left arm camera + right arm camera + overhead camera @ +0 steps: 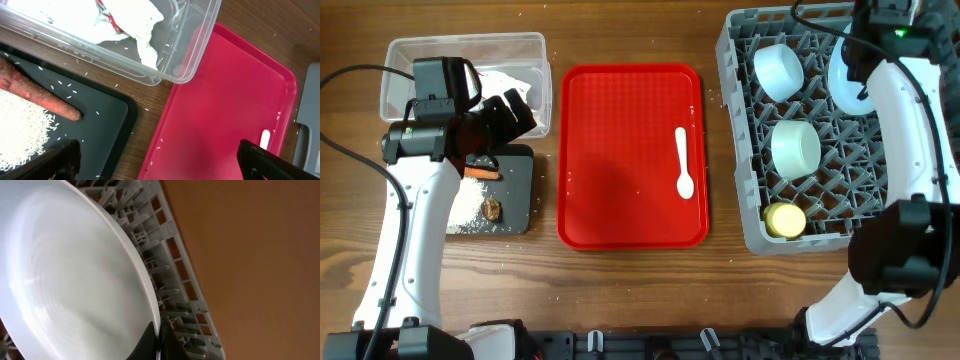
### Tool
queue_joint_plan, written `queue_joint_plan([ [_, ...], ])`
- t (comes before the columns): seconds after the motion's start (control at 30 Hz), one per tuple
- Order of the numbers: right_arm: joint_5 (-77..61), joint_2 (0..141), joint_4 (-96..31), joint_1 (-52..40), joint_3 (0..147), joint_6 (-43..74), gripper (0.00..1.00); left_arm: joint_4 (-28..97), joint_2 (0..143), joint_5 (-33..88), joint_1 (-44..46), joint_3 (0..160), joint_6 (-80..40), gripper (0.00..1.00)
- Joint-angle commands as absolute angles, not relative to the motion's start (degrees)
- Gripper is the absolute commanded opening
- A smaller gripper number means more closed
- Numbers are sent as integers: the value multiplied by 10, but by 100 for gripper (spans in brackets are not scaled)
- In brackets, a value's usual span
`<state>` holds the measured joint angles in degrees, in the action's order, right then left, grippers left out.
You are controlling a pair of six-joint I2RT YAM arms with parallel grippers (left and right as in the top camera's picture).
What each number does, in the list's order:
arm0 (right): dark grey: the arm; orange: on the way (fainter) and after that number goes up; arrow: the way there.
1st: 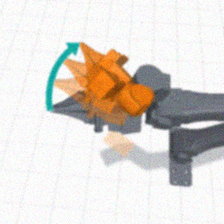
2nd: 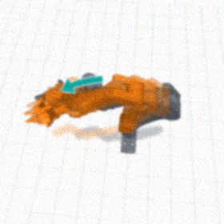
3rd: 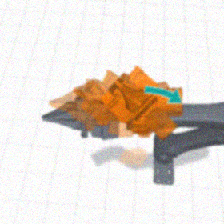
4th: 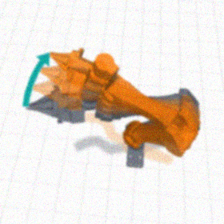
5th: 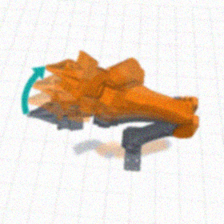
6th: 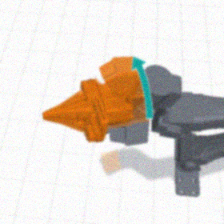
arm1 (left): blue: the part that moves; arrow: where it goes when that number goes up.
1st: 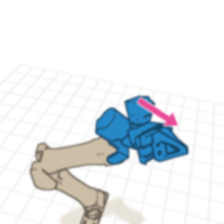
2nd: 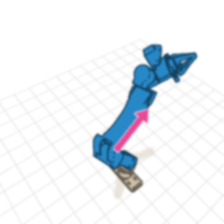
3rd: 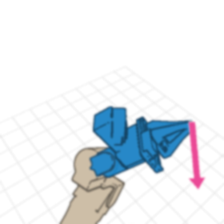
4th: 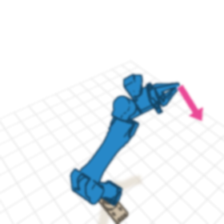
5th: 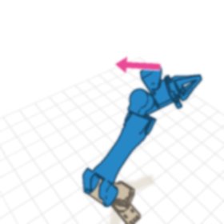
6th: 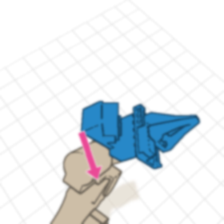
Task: Sort waste into correct bins and load items into the dishwasher rack
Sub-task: 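Stand the plate upright in the dish rack slots and release, then grasp the white spoon on the red tray with the right gripper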
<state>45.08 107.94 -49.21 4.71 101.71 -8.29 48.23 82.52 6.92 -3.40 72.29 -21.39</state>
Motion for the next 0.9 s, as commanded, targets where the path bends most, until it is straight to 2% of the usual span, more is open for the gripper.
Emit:
queue_joint_plan([
  [0.0, 462, 1097, -488, 51, 1015, -88, 49, 481, 826, 65, -37, 728, -219, 100],
  [0.03, 455, 1097, -485, 51, 1015, -87, 77, 481, 826, 65, -37, 728, -219, 100],
  [0.07, 454, 1097, -484, 51, 1015, -85, 89, 481, 826, 65, -37, 728, -219, 100],
  [0.2, 452, 1075, -485, 28, 1026, -35, 94, 479, 826, 65, -36, 728, -219, 100],
  [0.3, 429, 1022, -488, -55, 1048, -30, 99, 479, 826, 66, -36, 728, -219, 100],
  [0.4, 310, 987, -509, -153, 1048, -30, 99, 479, 826, 65, -36, 728, -219, 100],
  [0.47, 164, 991, -538, -194, 1041, -28, 98, 479, 826, 65, -36, 728, -219, 100],
  [0.6, -62, 1010, -559, -201, 969, 56, 84, 479, 826, 65, -36, 728, -219, 100],
  [0.67, -95, 1028, -551, -219, 900, 80, 80, 479, 826, 66, -36, 728, -219, 100],
  [0.8, -95, 1039, -492, -244, 804, 104, 80, 479, 826, 65, -36, 728, -219, 100],
  [0.87, -95, 1041, -460, -259, 770, 123, 74, 479, 826, 65, -36, 728, -219, 100],
])
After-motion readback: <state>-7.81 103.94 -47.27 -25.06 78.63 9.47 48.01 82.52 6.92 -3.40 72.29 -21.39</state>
